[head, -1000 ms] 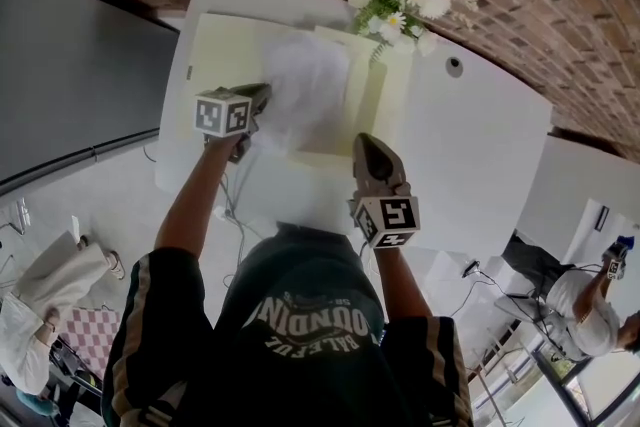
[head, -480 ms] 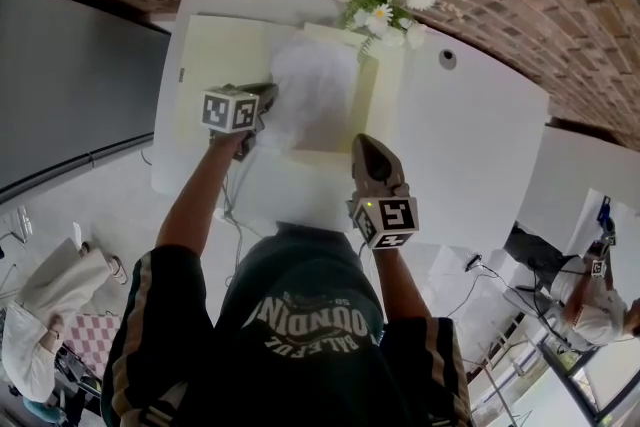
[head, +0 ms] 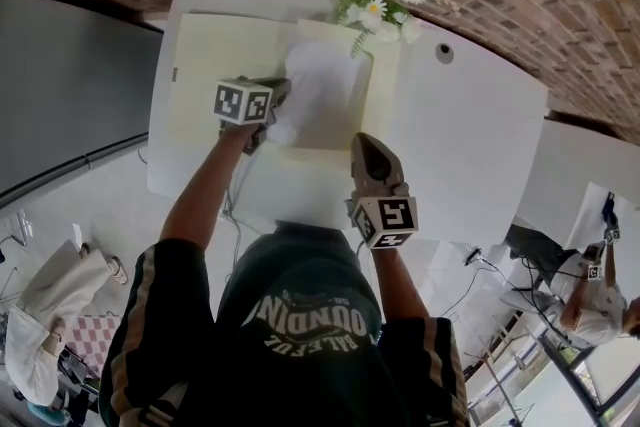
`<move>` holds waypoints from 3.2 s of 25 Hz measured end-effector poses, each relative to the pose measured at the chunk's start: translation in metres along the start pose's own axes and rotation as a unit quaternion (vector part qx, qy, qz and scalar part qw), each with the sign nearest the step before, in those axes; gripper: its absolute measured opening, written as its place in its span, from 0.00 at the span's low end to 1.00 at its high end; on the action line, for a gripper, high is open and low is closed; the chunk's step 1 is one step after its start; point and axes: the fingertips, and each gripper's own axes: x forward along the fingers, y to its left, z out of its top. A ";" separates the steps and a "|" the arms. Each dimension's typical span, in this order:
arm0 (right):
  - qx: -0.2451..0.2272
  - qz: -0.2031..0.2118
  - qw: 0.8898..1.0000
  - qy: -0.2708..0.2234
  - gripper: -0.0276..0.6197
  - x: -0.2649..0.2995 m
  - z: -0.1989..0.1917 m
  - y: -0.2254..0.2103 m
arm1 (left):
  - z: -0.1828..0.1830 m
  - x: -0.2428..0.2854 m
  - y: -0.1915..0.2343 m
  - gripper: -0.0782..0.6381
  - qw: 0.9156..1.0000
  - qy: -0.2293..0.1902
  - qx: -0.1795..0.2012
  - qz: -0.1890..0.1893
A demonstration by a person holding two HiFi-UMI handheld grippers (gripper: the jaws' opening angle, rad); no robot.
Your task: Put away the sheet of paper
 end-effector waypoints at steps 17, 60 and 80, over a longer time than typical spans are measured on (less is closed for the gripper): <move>0.008 -0.014 1.000 0.000 0.04 -0.008 -0.007 -0.006 | 0.000 0.033 -0.029 0.13 0.999 0.014 -0.010 -0.035; -0.117 0.039 0.985 -0.121 0.04 -0.138 0.027 0.133 | -0.108 -0.217 -0.147 0.12 0.939 -0.198 0.272 0.072; -0.134 0.042 0.980 -0.138 0.04 -0.195 0.035 0.178 | -0.132 -0.288 -0.197 0.12 0.928 -0.232 0.281 0.077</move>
